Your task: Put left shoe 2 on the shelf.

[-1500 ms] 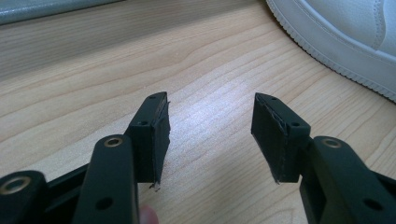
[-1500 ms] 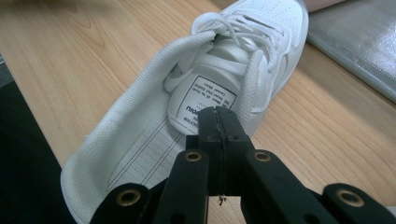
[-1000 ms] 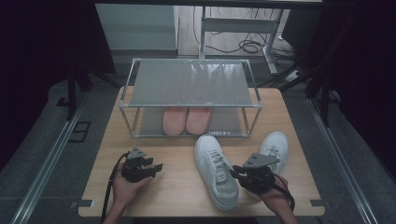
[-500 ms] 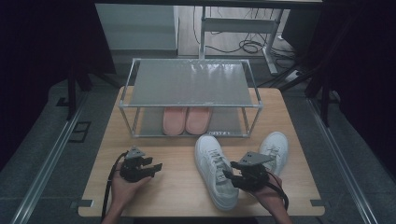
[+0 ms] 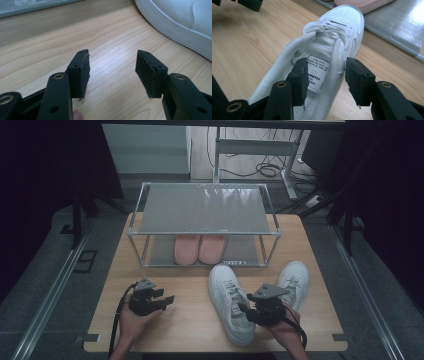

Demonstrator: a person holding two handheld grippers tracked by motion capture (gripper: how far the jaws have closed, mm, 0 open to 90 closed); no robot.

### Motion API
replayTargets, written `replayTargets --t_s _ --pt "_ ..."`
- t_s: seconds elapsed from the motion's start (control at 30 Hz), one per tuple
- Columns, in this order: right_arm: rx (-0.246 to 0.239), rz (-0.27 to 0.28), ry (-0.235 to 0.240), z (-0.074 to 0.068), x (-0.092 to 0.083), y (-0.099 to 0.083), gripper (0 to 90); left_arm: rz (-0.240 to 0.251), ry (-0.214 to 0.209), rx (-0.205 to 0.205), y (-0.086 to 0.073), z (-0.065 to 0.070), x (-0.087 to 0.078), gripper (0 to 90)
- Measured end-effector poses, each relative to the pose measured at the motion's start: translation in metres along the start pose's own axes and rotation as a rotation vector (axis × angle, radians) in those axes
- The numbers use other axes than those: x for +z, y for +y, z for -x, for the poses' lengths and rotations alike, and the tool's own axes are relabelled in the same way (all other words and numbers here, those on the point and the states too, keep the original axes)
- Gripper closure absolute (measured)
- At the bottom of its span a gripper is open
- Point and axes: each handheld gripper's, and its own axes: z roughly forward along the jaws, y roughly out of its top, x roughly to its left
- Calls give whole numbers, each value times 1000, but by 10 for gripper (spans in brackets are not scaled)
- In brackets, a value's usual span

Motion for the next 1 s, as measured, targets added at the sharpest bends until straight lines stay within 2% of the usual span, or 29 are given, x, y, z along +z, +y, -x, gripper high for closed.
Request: replayTargets --t_s 0.27,0.6,0.87,1.0 --pt "-9 -43 -50 -2 12 0 553 -15 -2 5 0 -1 2 455" --pt "-24 -100 -143 -5 29 5 667 -11 -3 2 0 0 2 456" --pt "-12 -101 -171 -6 30 5 748 -17 -5 7 -1 2 4 457" --pt "18 -84 -167 -3 30 5 769 -15 -2 4 -1 0 3 457"
